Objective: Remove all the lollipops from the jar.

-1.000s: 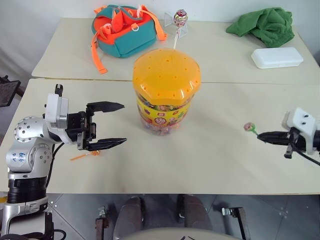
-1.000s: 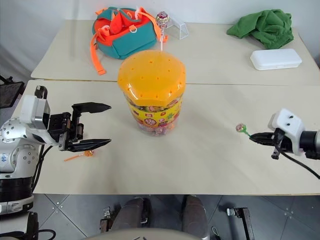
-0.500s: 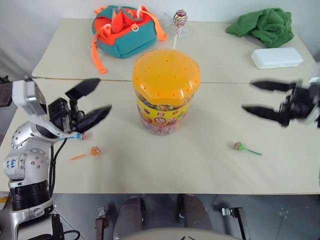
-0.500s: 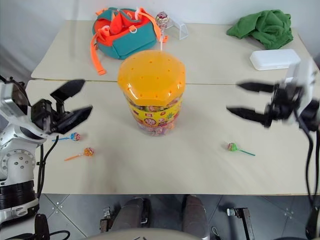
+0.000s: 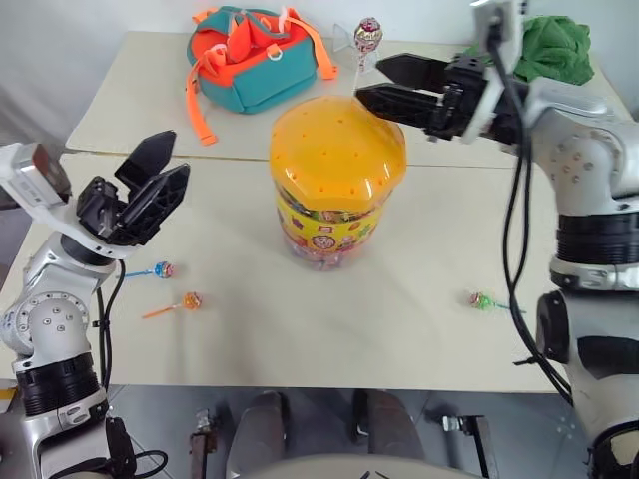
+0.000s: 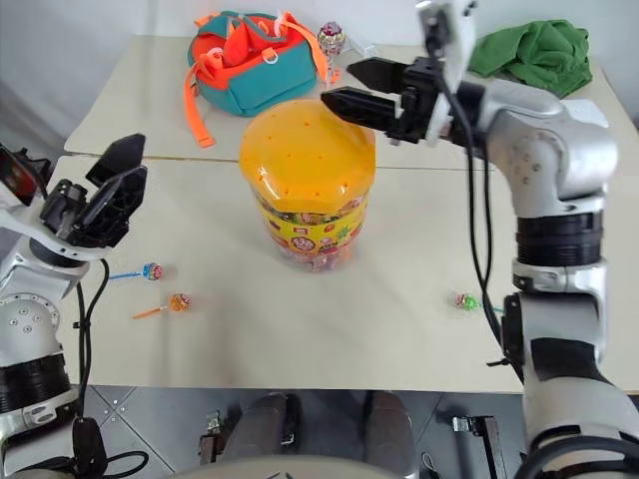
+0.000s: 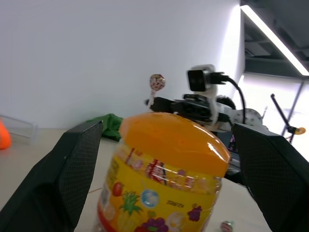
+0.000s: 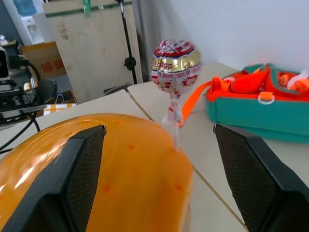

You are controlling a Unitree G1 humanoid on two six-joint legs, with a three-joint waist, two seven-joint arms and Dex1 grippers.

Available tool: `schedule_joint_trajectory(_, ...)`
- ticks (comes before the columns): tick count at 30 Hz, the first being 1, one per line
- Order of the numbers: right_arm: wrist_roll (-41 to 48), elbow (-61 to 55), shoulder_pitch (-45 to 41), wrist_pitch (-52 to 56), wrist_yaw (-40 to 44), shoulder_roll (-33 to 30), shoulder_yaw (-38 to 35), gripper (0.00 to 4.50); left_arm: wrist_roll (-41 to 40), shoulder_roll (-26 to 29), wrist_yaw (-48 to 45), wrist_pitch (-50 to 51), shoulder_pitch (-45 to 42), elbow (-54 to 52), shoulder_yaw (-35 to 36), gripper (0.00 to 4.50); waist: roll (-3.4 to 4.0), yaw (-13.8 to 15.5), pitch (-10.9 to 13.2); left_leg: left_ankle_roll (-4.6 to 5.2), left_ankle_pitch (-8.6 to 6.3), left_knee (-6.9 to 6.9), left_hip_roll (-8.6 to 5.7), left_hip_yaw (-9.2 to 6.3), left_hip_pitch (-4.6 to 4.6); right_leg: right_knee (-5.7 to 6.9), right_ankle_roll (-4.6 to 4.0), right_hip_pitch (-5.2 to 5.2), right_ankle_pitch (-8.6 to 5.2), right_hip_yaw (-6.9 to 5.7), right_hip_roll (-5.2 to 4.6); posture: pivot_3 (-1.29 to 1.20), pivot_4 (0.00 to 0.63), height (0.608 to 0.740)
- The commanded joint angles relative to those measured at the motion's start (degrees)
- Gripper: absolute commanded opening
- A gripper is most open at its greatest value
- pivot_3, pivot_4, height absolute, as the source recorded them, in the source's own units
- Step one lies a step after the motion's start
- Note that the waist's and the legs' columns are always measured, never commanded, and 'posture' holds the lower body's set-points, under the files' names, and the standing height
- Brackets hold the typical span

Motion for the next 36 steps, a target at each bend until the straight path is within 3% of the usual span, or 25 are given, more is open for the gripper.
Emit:
schedule_joint_trajectory(1,-2.05,1.51,-3.26,-0.44,-1.57,2.08,-0.50,3.72,-1.62,-0.40,-0.29,-0.28,-1.80,-2.52,0.12,4.50,0.00,0.00,0.00,0.00,0.00,0.00,0.00,0.00,0.00,0.00,0.00,0.00,0.00,0.00,0.00,0.00,0.150,0.740)
schedule_joint_trajectory(6,-3.11,3.47,-4.53,-1.36,-0.09,4.22,-0.98,2.58,-1.70,-1.39,0.42,-0.44,-3.17,-3.05,-0.02,4.50,0.00,-0.09,0.00,0.00,0.00,-0.01,0.00,0.00,0.00,0.00,0.00,0.00,0.00,0.00,0.00,0.00,0.150,0.740)
schedule_joint_trajectory(14,-4.16,4.73,-4.92,-3.29,1.50,4.31,-2.20,0.02,-1.98,-1.19,-0.17,-0.41,-3.23,-3.52,0.27,4.50,0.00,-0.87,0.00,0.00,0.00,-0.06,0.00,0.00,0.01,0.00,0.00,-0.01,0.00,0.00,0.00,0.00,0.150,0.740)
schedule_joint_trajectory(20,1.39,7.36,-6.71,-7.43,5.91,1.35,-12.17,0.02,3.06,1.44,-5.83,-2.67,-3.70,-2.98,-2.54,4.50,0.00,-0.90,0.00,0.00,0.00,-0.08,-0.01,-0.01,-0.02,-0.02,0.00,-0.01,0.00,-0.03,0.00,0.00,0.150,0.740)
schedule_joint_trajectory(22,2.98,5.83,-5.96,-5.43,8.77,-3.18,-14.55,0.02,6.22,4.16,-10.39,-3.65,-2.89,-3.34,-4.94,4.50,0.00,-0.69,0.00,0.00,0.00,-0.11,-0.03,-0.01,-0.02,-0.04,0.00,-0.01,0.00,-0.03,0.00,0.00,0.150,0.740)
schedule_joint_trajectory(25,-0.74,5.52,-2.54,-1.94,13.87,-13.78,-11.58,0.02,11.24,7.84,-16.62,-6.59,-1.54,-3.42,-8.05,4.50,0.00,-0.13,0.00,0.01,-0.01,-0.15,-0.04,0.00,-0.02,-0.11,0.00,-0.02,0.00,-0.03,0.00,0.00,0.150,0.740)
schedule_joint_trajectory(29,-9.03,1.99,9.40,-0.55,22.71,-30.43,-2.66,0.02,13.59,9.74,-21.04,-8.58,-0.28,-3.77,-9.89,4.50,-0.01,0.26,0.00,0.02,-0.04,-0.22,-0.04,0.10,-0.01,-0.23,0.00,-0.02,0.00,0.00,0.00,0.00,0.150,0.740)
schedule_joint_trajectory(31,-11.21,-0.40,19.15,-1.28,23.80,-35.83,-2.32,0.02,15.18,10.01,-22.86,-10.03,0.42,-4.06,-11.12,4.50,0.00,0.20,0.00,0.02,-0.05,-0.16,-0.03,0.17,0.00,-0.24,0.00,-0.02,0.00,0.05,0.00,0.00,0.150,0.740)
schedule_joint_trajectory(36,-18.61,1.32,39.03,-15.99,19.95,-37.75,-5.01,0.02,21.88,9.08,-24.91,-17.20,0.33,-1.35,-14.05,4.50,0.09,0.09,0.01,0.02,-0.04,-0.10,0.01,0.43,0.07,-0.20,0.00,-0.05,0.00,0.21,0.00,0.00,0.150,0.740)
